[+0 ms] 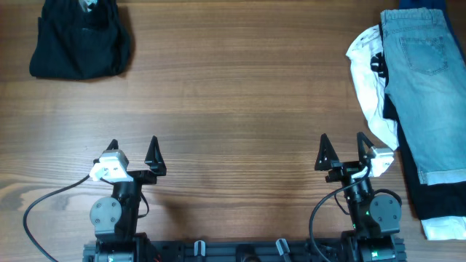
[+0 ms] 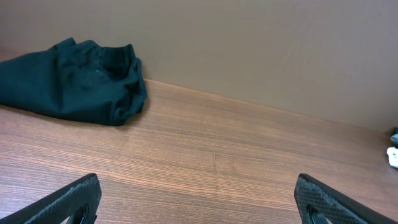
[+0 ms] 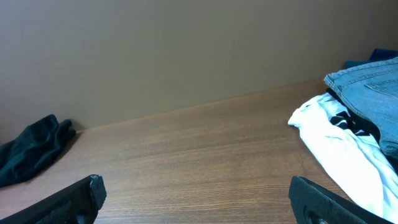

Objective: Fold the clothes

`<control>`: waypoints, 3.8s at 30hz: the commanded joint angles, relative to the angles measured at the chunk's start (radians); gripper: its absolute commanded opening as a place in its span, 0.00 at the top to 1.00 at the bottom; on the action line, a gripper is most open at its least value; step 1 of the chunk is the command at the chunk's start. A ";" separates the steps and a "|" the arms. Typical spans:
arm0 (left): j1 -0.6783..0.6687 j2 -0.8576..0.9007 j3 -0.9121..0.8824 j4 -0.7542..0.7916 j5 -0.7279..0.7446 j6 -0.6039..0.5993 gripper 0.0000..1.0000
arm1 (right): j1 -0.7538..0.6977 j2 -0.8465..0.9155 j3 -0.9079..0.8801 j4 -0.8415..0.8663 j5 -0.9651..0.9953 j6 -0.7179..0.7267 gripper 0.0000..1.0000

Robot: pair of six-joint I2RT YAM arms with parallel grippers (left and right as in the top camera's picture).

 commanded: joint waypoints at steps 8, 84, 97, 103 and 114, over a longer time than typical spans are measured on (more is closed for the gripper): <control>0.008 0.004 -0.003 -0.005 0.019 -0.009 0.00 | 0.002 0.002 -0.001 0.005 0.014 0.007 0.00; 0.008 0.542 0.573 -0.308 0.042 -0.110 0.00 | 0.002 0.567 0.494 0.183 -0.140 -0.154 0.00; 0.008 1.133 1.249 -0.725 0.042 -0.111 0.00 | 0.001 1.297 1.226 -0.340 -0.245 -0.639 0.00; 0.007 1.196 1.249 -0.718 0.042 -0.111 0.00 | -0.201 1.575 1.226 -0.132 -0.001 -0.462 0.00; 0.007 1.198 1.249 -0.719 0.042 -0.114 0.00 | -0.481 1.887 1.226 -0.125 0.151 -0.494 0.25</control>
